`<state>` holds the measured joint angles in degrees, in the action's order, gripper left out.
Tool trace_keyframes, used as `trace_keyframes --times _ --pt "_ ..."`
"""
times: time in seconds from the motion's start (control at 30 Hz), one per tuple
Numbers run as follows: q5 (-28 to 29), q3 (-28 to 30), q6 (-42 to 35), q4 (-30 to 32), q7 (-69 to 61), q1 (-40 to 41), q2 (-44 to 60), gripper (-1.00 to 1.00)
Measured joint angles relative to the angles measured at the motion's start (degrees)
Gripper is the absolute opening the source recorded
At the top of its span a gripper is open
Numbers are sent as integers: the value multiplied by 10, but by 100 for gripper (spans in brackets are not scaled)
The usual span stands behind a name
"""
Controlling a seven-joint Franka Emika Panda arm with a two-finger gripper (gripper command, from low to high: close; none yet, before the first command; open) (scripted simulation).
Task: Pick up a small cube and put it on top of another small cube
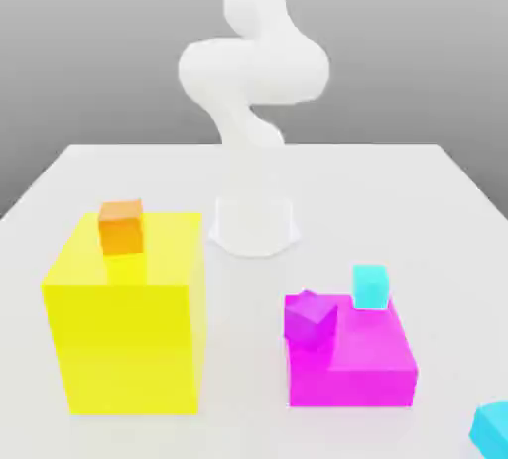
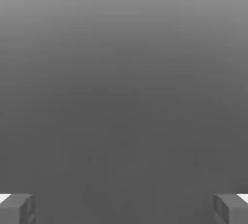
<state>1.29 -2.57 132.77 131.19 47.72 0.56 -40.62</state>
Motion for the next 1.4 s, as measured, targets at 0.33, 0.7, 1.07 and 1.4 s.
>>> trace_keyframes --times 0.33,0.7,1.07,1.4 --pt "66 -102 40 -24 87 15 210 0" --pt "151 -163 82 -49 190 -26 439 0" --pt "165 -191 138 -71 245 -88 650 0" --pt "203 -150 203 -92 275 -127 745 -100"
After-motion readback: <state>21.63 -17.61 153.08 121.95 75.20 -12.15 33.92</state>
